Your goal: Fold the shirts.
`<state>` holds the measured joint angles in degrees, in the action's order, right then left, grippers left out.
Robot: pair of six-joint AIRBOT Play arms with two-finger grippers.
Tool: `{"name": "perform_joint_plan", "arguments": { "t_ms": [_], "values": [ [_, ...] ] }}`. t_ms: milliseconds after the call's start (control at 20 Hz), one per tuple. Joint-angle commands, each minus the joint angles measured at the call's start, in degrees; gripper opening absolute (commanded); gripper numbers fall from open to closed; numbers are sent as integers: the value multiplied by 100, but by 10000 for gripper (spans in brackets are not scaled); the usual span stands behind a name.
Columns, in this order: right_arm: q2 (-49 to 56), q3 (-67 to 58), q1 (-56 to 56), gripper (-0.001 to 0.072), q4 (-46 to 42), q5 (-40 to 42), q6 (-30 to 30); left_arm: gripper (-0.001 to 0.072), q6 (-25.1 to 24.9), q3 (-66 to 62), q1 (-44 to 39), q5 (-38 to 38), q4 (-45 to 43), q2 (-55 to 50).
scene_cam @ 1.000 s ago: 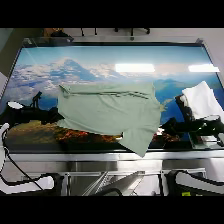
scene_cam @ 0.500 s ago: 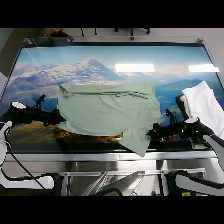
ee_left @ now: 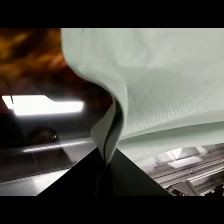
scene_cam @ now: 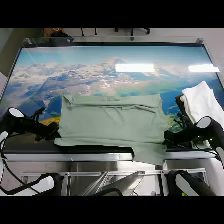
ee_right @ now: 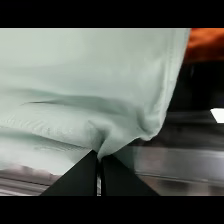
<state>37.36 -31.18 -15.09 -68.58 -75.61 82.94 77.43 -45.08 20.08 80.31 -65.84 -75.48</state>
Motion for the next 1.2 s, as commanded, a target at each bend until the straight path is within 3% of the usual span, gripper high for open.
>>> {"name": "perform_joint_plan", "arguments": {
  "t_ms": [0,200,450,800,1000,1050,1100,1150],
  "values": [
    [-743,-22,-13,19,-358,57,-2,18,170,595,7,155,-122,455],
    [-728,-466,-11,19,656,1054,-894,18,164,-66,4,7,590,741],
    [553,-1130,11,19,3045,2223,-2826,18,175,-1770,-299,33,944,44],
    [2874,-2470,131,20,4052,2634,-4391,19,313,-3580,-671,-439,879,-1836],
    [3589,-2643,299,20,4057,2699,-4485,24,251,-4291,-953,-525,879,-2752],
    [3580,-2651,271,69,4028,2693,-4483,232,254,-4503,-1010,-391,876,-2964],
    [3506,-2673,199,272,3991,2645,-4478,613,262,-4712,-1019,-229,863,-3130],
    [3357,-2712,68,455,3893,2549,-4459,703,334,-4933,-1021,-61,852,-3248]
  ]
}}
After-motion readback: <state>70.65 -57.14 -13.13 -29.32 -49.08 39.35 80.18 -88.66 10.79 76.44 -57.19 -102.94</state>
